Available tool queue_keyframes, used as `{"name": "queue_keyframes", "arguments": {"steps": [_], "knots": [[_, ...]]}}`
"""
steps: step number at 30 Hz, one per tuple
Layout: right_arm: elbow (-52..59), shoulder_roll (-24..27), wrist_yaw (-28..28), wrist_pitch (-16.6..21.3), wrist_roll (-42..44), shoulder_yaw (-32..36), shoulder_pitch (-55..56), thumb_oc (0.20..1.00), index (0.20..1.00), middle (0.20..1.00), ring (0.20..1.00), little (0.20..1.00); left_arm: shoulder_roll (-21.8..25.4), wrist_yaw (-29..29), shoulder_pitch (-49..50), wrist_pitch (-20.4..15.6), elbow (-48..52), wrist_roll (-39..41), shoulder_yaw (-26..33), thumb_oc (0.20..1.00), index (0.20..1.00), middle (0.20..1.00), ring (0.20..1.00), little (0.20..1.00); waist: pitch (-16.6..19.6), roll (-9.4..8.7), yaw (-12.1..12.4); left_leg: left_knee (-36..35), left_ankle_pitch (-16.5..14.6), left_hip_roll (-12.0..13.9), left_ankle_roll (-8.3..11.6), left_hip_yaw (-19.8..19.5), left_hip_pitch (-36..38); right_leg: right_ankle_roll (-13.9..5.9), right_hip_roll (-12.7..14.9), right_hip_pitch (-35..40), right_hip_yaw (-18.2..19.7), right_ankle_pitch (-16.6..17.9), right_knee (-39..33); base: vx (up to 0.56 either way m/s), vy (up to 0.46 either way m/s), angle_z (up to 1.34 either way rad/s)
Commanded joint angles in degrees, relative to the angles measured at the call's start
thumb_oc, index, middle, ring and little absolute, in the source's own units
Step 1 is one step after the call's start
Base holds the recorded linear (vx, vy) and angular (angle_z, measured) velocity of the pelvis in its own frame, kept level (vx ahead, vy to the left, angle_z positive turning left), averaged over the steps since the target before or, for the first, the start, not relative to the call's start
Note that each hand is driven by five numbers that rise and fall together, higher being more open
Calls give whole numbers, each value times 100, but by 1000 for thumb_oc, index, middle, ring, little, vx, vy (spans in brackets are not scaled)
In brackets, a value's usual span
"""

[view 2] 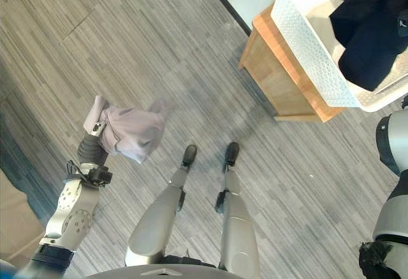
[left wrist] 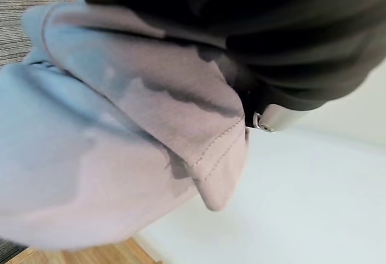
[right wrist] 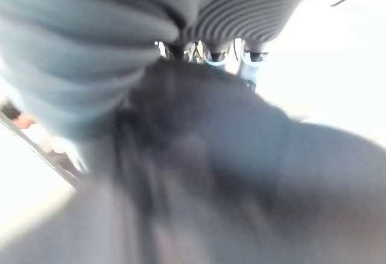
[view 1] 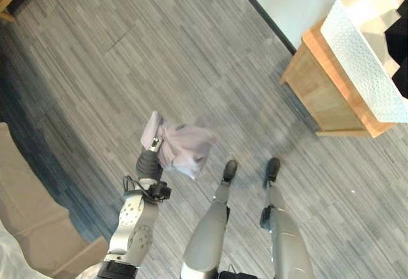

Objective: Pick up bed clothes into laundry basket.

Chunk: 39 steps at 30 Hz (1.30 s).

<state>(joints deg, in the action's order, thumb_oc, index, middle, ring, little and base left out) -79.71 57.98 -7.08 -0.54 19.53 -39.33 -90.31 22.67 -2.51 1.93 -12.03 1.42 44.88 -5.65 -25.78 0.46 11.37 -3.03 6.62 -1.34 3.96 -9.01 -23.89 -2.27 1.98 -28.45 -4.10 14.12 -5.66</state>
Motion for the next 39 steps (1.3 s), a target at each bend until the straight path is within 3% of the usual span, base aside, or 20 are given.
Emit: {"name": "queue_keyframes", "arguments": {"steps": [1, 10, 15, 17, 19, 20, 21, 22, 24, 25, 26, 27, 28, 30, 31, 32, 33, 37, 38, 39], "knots": [[182, 484, -39, 327, 349, -754, -320, 1000, 1000, 1000, 1000, 1000, 339, 12, 41, -479, 591, 264, 189, 200, 200, 200, 200, 200, 134, -274, 19, -197, 234, 186, 228, -216, 94, -461, 90, 536, 69, -644, 66, 0, 0, 0], [432, 214, -10, 382, 84, -779, 57, 1000, 1000, 1000, 1000, 1000, 421, 22, -41, -526, 570, 251, 284, 200, 200, 200, 200, 200, 174, -315, -89, -197, 168, 161, 205, -86, 414, -473, 111, 796, 112, -655, 66, 1, 6, -1], [2224, 255, -103, 654, 60, -362, 1021, 1000, 1000, 1000, 1000, 1000, 451, -21, -135, -569, 530, 229, 472, 200, 200, 200, 200, 200, 294, -430, -294, -197, 37, 153, 150, 129, 758, -523, 117, 1035, 240, -654, 66, 16, 60, -13], [3319, 451, -115, 848, 230, 142, 1742, 1000, 1000, 1000, 1000, 1000, 391, -14, -110, -590, 483, 243, 575, 200, 200, 200, 200, 200, 363, -439, -424, -197, -26, 140, 119, 217, 905, -539, 137, 1140, 273, -663, 66, 31, 60, -33], [4553, 653, -46, 999, 333, 1146, 3040, 1000, 1000, 1000, 1000, 1000, 410, 24, -82, -596, 327, 242, 652, 200, 200, 200, 200, 200, 457, -473, -520, -197, -120, 105, 59, 314, 1117, -584, 163, 1303, 301, -686, 66, 50, 101, -24], [5440, 734, -19, 1199, 351, 2037, 4189, 1000, 1000, 1000, 1000, 1000, 335, 57, 10, -597, 215, 238, 799, 200, 200, 200, 200, 200, 552, -443, -679, -197, -192, 70, -2, 397, 1264, -613, 206, 1402, 337, -692, 91, 28, 82, -8], [5526, 734, -22, 1177, 329, 2207, 4377, 1000, 1000, 1000, 1000, 1000, 377, 60, 9, -597, 215, 237, 762, 200, 200, 200, 200, 200, 555, -467, -634, -197, -195, 68, -4, 393, 1275, -614, 207, 1416, 333, -695, 89, 36, 100, -15], [6243, 585, -47, 1275, 372, 3106, 5369, 1000, 1000, 1000, 1000, 1000, 318, 86, 34, -584, 126, 230, 826, 200, 200, 200, 200, 200, 598, -466, -728, -197, -244, 51, -40, 452, 1398, -635, 238, 1507, 346, -719, 114, 47, 69, -20], [6790, 184, -60, 1440, 380, 4203, 6578, 1000, 1000, 1000, 1000, 1000, 258, 147, 108, -549, 79, 185, 874, 200, 200, 200, 200, 200, 723, -455, -835, -197, -329, 17, -102, 500, 1558, -670, 292, 1629, 381, -751, 141, 66, 115, -32], [7338, -300, -39, 1575, 312, 5137, 7572, 1000, 1000, 1000, 1000, 1000, 139, 179, 162, -487, -13, 65, 1091, 200, 200, 200, 200, 200, 855, -411, -1050, -197, -410, -7, -152, 562, 1727, -704, 348, 1729, 435, -805, 214, 59, 133, -27], [7640, -602, -60, 1549, 199, 5639, 8139, 1000, 1000, 1000, 1000, 1000, 151, 194, 202, -448, -15, 29, 1105, 200, 200, 200, 200, 200, 922, -407, -1030, -197, -451, -20, -173, 572, 1822, -722, 366, 1808, 442, -853, 236, 45, 106, -20], [7661, -612, -59, 1541, 196, 5666, 8171, 1000, 1000, 1000, 1000, 1000, 157, 193, 201, -448, -15, 29, 1091, 200, 200, 200, 200, 200, 921, -408, -1015, -197, -452, -20, -173, 573, 1827, -722, 366, 1812, 444, -854, 236, 45, 107, -26], [7910, -1382, -81, 1614, 204, 6119, 8696, 1000, 1000, 1000, 1000, 1000, 36, 195, 267, -395, -142, -79, 1257, 200, 200, 200, 200, 200, 1029, -351, -1133, -197, -558, -24, -244, 662, 2029, -782, 400, 1836, 427, -938, 483, 30, 81, -30], [7950, -1735, -222, 1600, 133, 6162, 8731, 1000, 1000, 1000, 1000, 1000, -1, 159, 336, -377, -140, -129, 1334, 200, 200, 200, 200, 200, 1032, -345, -1106, -197, -608, 6, -277, 774, 2144, -813, 410, 1802, 345, -1004, 737, -6, 76, -51], [8164, -2228, -186, 1565, -22, 6134, 8906, 1000, 1000, 1000, 1000, 1000, -50, 120, 408, -331, -193, -263, 1519, 200, 200, 200, 200, 200, 1037, -315, -1110, -197, -661, 84, -302, 949, 2273, -832, 436, 1730, 100, -1081, 1132, -40, 31, -101], [8245, -2432, -181, 1503, -110, 6095, 8996, 1000, 1000, 1000, 1000, 1000, 6, 81, 415, -303, -205, -374, 1607, 200, 200, 200, 200, 200, 1024, -321, -1058, -197, -689, 163, -292, 1100, 2386, -818, 506, 1704, -172, -1151, 1360, -33, 2, -106], [8270, -2457, -185, 1491, -123, 6095, 9008, 1000, 1000, 1000, 1000, 1000, 16, 76, 419, -299, -202, -381, 1611, 200, 200, 200, 200, 200, 1007, -333, -1052, -197, -699, 166, -289, 1105, 2411, -817, 504, 1708, -169, -1177, 1399, -4, -43, -108], [8330, -2873, 1, 1369, 76, 5824, 9114, 1000, 1000, 1000, 1000, 1000, 294, 54, 635, -194, -23, -963, 2056, 200, 200, 200, 200, 200, 1081, -500, -930, 98, -962, 481, -163, 1700, 2819, -683, 693, 1873, -1384, -1238, 1543, 42, -130, -77], [8337, -2884, 3, 1366, 78, 5821, 9122, 1000, 1000, 1000, 1000, 1000, 302, 54, 643, -192, -21, -965, 2060, 200, 200, 200, 200, 200, 1077, -506, -921, 133, -987, 491, -157, 1709, 2817, -677, 682, 1888, -1380, -1237, 1530, 162, -379, -97], [8290, -2889, 85, 1321, 317, 5716, 9121, 1000, 1000, 1000, 1000, 1000, 464, 44, 474, -152, -142, -1131, 2039, 200, 200, 200, 200, 200, 1167, -495, -937, 991, -1061, 688, -37, 1825, 2726, -476, 354, 2359, -1160, -1469, 1154, 150, -457, -63]]}}
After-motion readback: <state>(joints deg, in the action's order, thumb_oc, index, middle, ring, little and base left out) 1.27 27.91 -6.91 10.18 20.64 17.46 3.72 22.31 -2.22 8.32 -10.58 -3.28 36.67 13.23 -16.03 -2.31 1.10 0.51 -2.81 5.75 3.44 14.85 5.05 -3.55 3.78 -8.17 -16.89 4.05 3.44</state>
